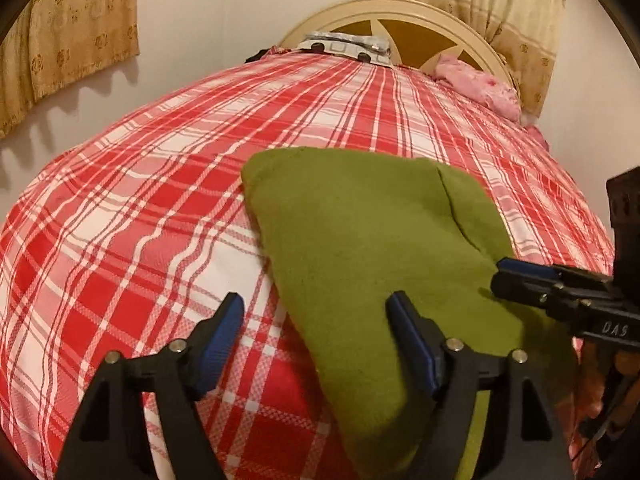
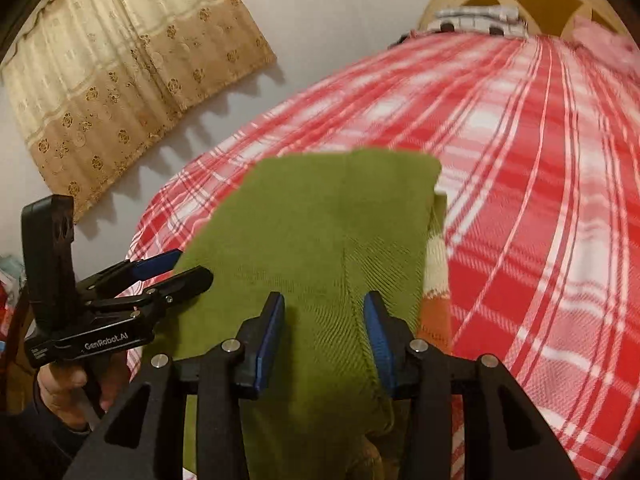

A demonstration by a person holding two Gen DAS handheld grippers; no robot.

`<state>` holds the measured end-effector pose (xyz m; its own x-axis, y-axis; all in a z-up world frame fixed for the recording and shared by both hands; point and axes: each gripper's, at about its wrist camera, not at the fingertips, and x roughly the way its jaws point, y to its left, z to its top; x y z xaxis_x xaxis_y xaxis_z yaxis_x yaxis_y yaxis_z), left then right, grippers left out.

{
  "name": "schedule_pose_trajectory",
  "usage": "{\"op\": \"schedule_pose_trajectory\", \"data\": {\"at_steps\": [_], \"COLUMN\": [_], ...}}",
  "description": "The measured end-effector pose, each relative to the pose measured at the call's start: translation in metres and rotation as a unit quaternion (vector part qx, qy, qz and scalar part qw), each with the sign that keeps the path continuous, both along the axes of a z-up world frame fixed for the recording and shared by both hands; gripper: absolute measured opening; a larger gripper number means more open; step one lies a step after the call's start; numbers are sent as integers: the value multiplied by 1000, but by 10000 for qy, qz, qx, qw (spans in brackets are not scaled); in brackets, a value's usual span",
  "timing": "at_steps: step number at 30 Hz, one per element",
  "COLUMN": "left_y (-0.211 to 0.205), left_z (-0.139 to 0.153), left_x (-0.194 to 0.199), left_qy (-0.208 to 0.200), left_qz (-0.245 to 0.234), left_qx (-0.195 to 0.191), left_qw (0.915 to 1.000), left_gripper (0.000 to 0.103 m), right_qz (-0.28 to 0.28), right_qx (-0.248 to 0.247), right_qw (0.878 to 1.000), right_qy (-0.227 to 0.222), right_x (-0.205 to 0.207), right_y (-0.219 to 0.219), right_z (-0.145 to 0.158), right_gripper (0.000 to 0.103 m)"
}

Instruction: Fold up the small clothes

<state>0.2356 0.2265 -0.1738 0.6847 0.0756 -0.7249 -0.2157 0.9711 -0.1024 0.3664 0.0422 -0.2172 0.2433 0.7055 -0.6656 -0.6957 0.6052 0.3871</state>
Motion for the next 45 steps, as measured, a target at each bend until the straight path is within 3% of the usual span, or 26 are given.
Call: {"op": "schedule_pose_trajectory", "data": {"at_steps": [2, 4, 11, 13, 17, 23, 32, 38, 45], "left_y": [-2, -2, -13, -16, -17, -29, -49, -60, -65], "left_z": [-4, -10, 13, 17, 21, 41, 82, 105, 112], "left_x": [0, 2, -26, -37, -51, -78, -120, -132, -138], "left_qy": [-26, -94, -262, -301, -373, -582, -1252, -1559, -1689], "left_qz": [59, 46, 86, 96, 143, 91, 30, -84, -128], "left_qx": [138, 156, 253, 255, 153, 131, 126, 247, 301], "left_qw": [9999, 9998, 9993, 9992, 9991, 9982, 9920, 9874, 9851], "left_gripper": [94, 97, 95, 95, 95, 95, 95, 99, 99], "right_qz": [28, 50, -318, -352, -483, -717, -1390, -1468, -1666], "right_qx": [-58, -156, -129, -180, -321, -201, -95, 7, 42], "right_qw": [10000, 9997, 9990, 9979, 9970, 9954, 9745, 9695, 9628], "right_qy": [-26, -164, -300, -506, -514, -600, -1756, -1964, -2125], "right_x": [1, 1, -12, -24, -34, -57, -135, -164, -183], "right_y": [0, 1, -4, -9, -13, -31, -64, -69, -77], "right_z": [-1, -3, 8, 12, 14, 28, 87, 106, 120], "right_gripper": [43, 43, 43, 46, 66, 66, 66, 66, 67]}}
